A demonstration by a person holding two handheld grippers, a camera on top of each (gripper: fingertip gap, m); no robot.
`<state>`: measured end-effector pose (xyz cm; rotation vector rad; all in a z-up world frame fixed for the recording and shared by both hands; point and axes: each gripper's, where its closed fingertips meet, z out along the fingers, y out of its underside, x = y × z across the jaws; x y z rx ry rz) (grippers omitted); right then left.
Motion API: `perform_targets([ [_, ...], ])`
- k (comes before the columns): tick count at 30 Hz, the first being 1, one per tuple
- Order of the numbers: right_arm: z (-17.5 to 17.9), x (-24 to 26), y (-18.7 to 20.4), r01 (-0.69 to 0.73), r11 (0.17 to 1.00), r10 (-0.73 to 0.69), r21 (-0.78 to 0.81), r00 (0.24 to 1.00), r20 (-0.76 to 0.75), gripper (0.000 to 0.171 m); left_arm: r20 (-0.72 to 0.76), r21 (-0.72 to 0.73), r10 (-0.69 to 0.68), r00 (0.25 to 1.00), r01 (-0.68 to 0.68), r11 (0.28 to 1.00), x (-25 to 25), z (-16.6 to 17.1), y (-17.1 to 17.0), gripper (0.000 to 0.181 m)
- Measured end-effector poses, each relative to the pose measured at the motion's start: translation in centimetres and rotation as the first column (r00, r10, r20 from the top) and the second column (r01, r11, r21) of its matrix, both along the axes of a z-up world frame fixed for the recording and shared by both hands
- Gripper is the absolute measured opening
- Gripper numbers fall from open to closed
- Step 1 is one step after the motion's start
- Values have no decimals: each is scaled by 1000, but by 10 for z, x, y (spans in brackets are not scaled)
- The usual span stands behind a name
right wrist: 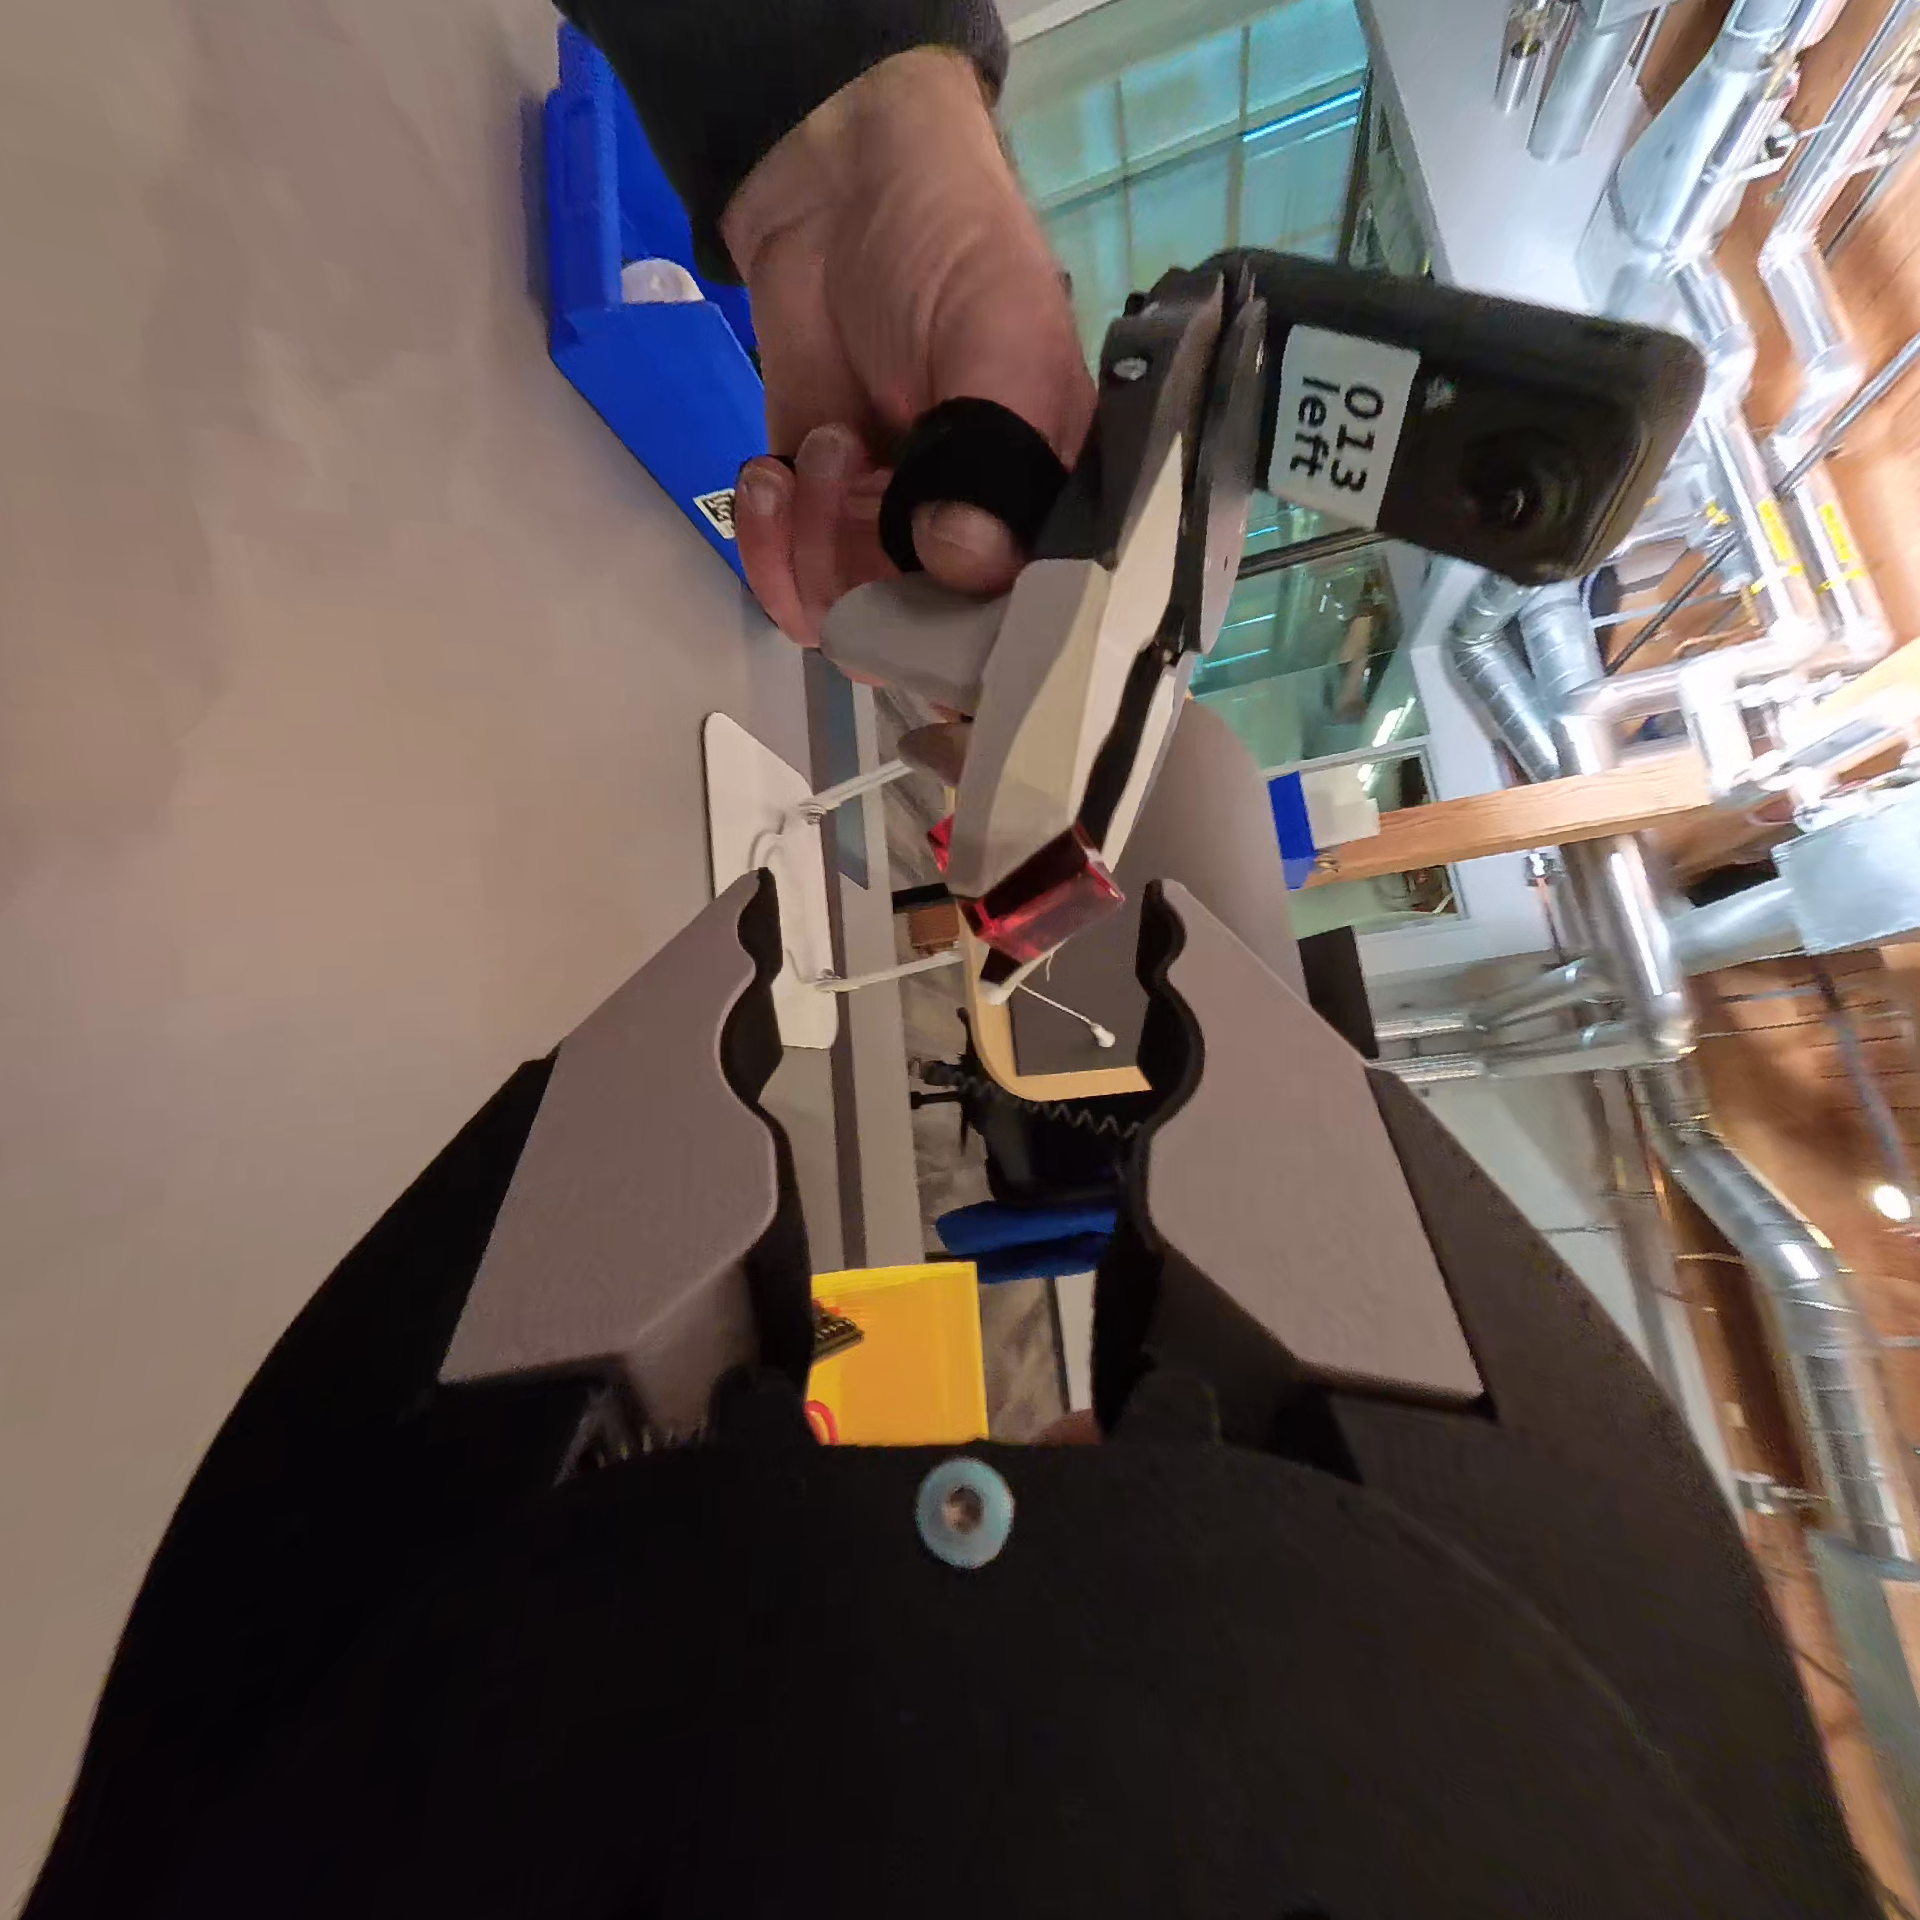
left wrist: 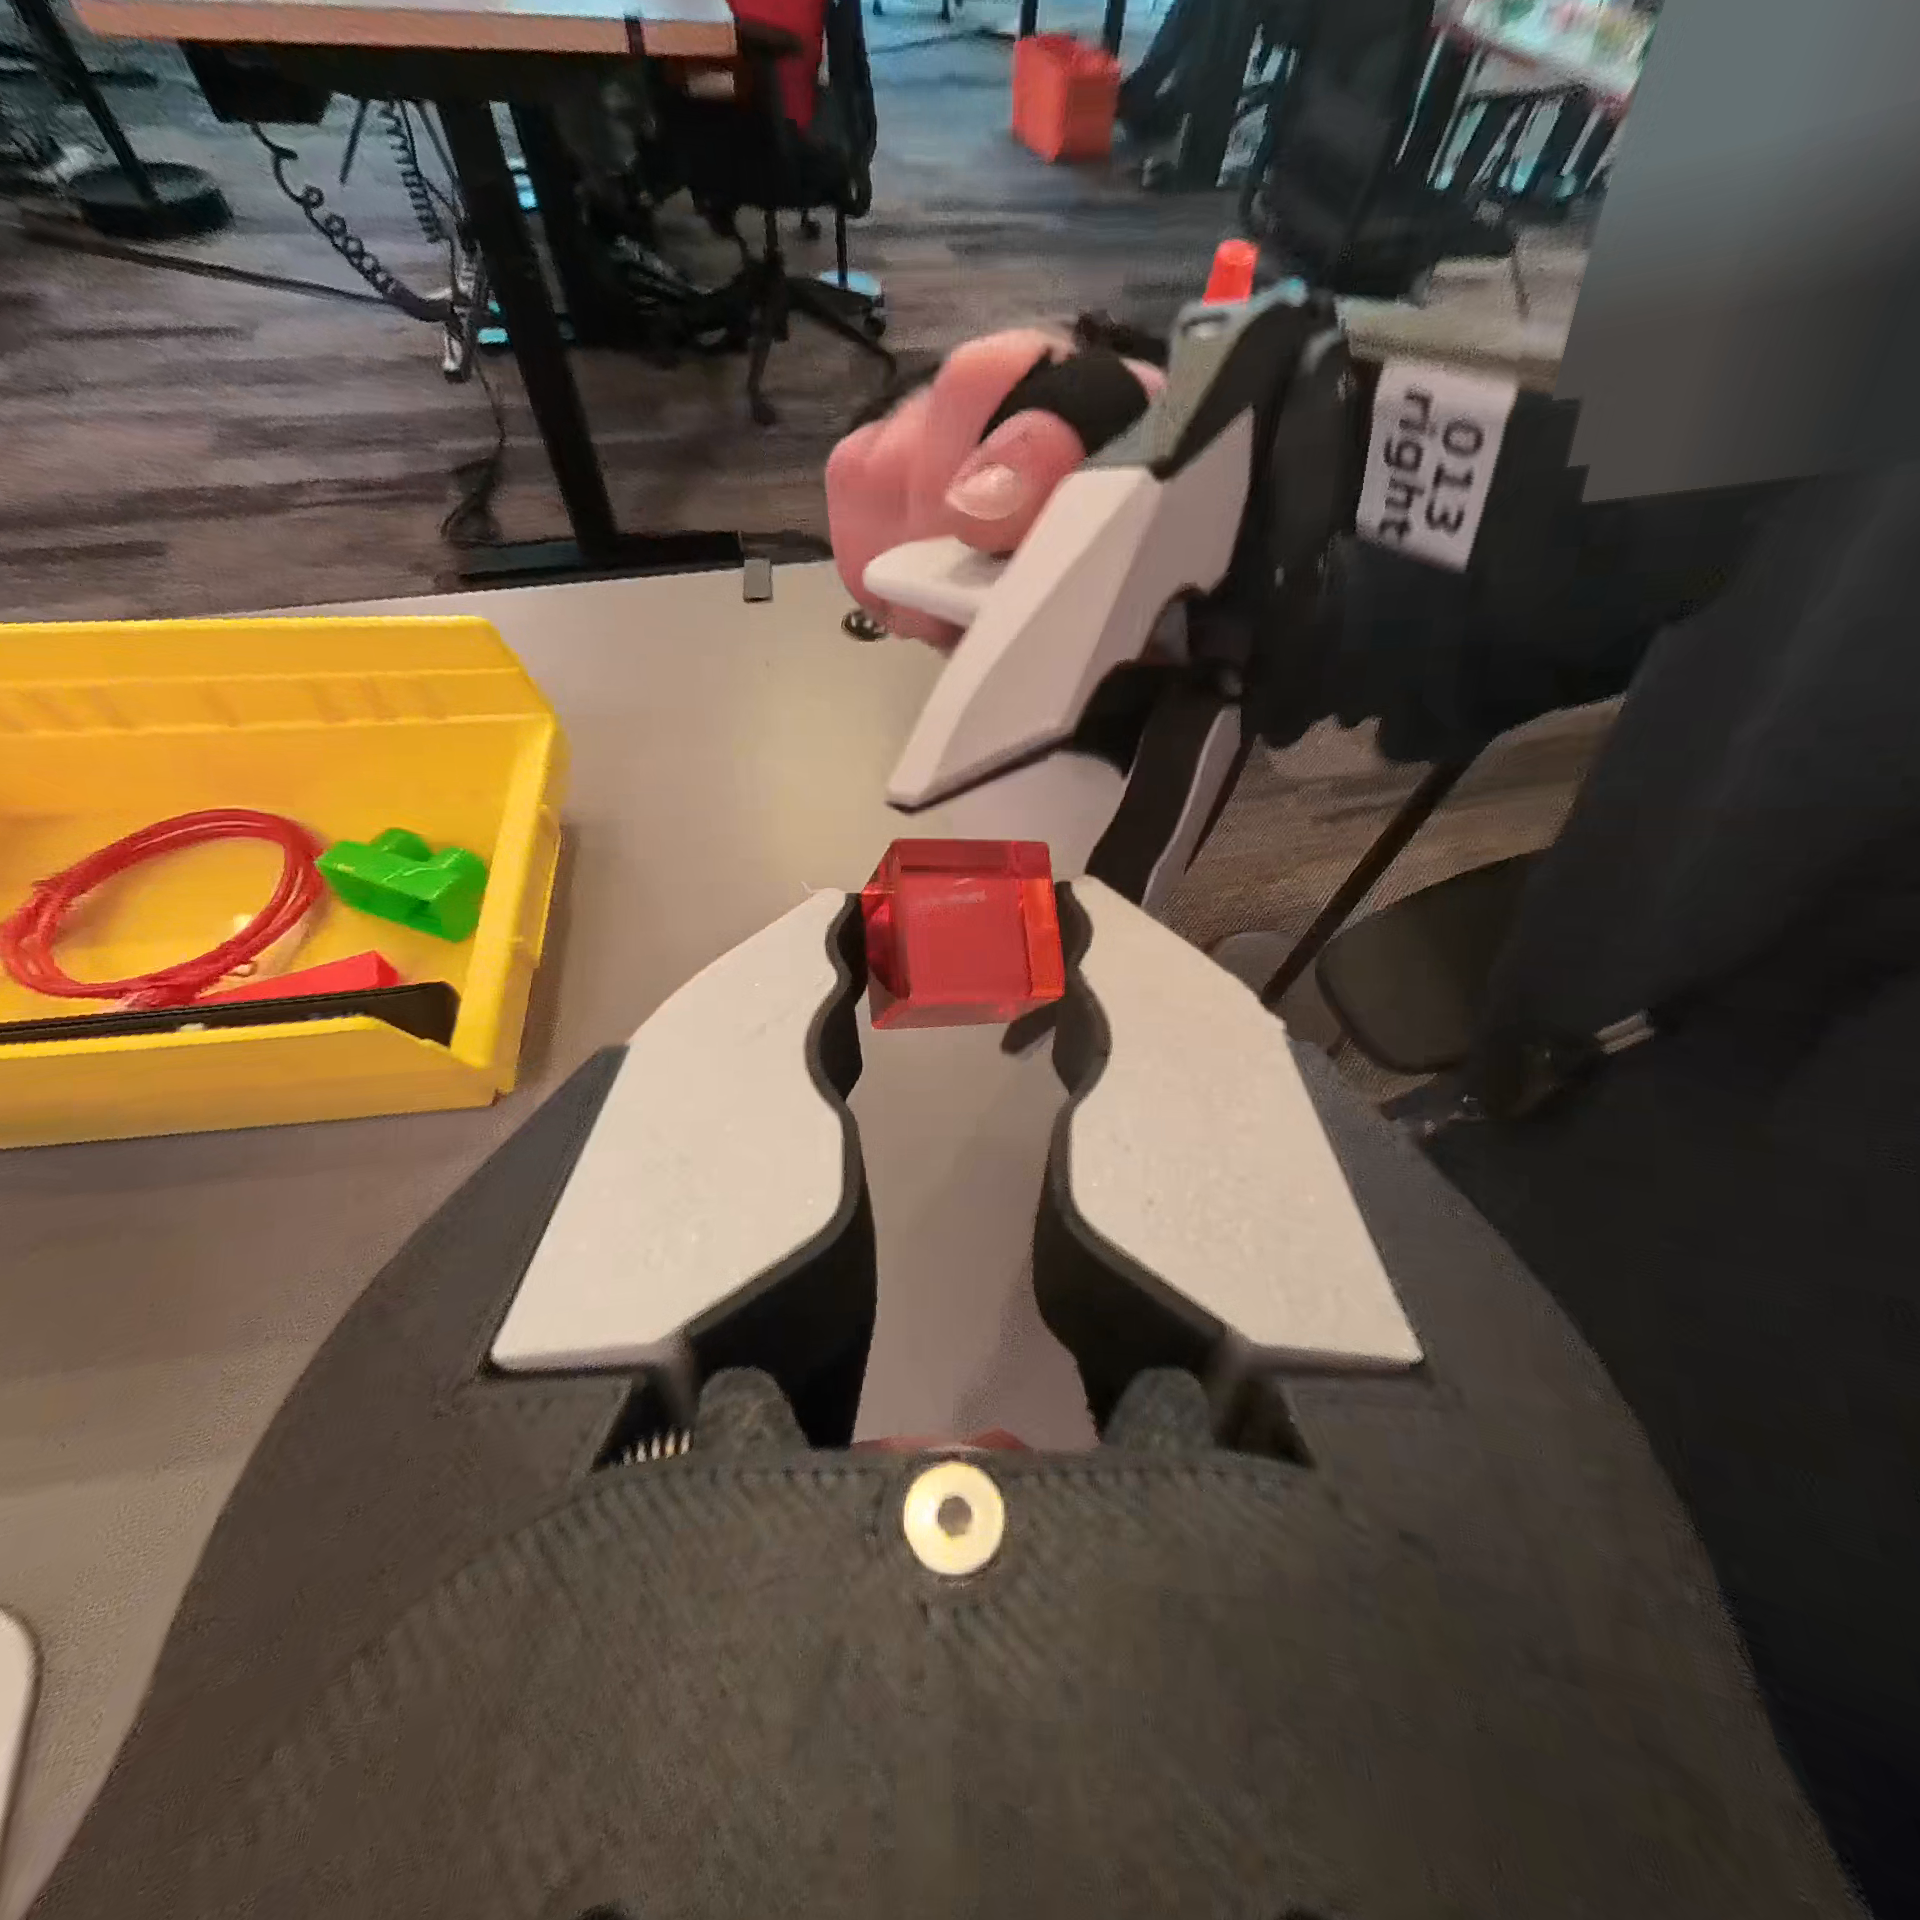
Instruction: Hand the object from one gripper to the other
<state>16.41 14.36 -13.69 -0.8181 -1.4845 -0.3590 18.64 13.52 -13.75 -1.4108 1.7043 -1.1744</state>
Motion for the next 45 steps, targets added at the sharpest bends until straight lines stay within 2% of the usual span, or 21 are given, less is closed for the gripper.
perform_targets([
  [6, -2, -5, 3, -1, 1000, 0, 23, 999, 34, 57, -1, -131, -88, 996, 87, 988, 3, -3, -10, 33],
  [15, -13, -10, -1, -35, 998, 40, -59, 996, 80, 32, -42, -145, -118, 992, 110, 983, 7, -18, -16, 33],
  [30, -11, -8, -8, -29, 998, 35, -59, 993, 110, 28, -11, -208, -154, 988, 148, 967, 8, -17, -23, 32],
  [39, -8, -8, -12, -31, 999, 35, -33, 991, 128, 27, -3, -297, -216, 976, 206, 932, 5, -13, -32, 33],
  [45, -8, 1, -4, 5, 998, 1, -58, 994, 106, 26, -2, -302, -180, 984, 171, 938, 1, -13, -23, 40],
])
